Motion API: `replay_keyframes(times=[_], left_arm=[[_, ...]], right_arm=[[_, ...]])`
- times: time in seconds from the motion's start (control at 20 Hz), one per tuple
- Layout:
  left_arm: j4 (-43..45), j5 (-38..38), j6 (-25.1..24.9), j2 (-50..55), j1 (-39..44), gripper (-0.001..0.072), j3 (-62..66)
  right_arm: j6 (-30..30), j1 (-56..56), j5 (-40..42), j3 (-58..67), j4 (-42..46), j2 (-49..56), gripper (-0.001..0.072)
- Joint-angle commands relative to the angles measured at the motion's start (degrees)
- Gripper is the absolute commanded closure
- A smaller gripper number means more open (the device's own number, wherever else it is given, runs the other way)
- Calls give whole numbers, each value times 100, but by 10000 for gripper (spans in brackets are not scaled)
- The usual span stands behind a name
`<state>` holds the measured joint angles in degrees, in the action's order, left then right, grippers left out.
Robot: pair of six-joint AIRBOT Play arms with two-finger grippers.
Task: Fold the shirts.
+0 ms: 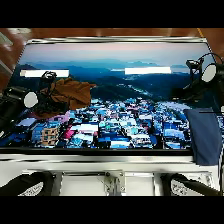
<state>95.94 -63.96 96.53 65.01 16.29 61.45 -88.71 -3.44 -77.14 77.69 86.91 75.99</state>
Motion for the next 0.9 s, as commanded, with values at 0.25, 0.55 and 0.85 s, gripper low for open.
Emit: replay_keyframes(times=[0.25, 0.55, 0.85], left_arm=[[-645, 890, 1113, 1593, -2057, -13, 1082], [-2935, 981, 256, 3060, -2802, -13, 1370], [-3333, 929, 138, 3331, -2769, 636, 1408]], right_arm=[[-70, 9, 313, 2, -264, 4, 56], [-68, 9, 358, 2, -262, 4, 56], [-66, 9, 439, 2, -267, 4, 55]])
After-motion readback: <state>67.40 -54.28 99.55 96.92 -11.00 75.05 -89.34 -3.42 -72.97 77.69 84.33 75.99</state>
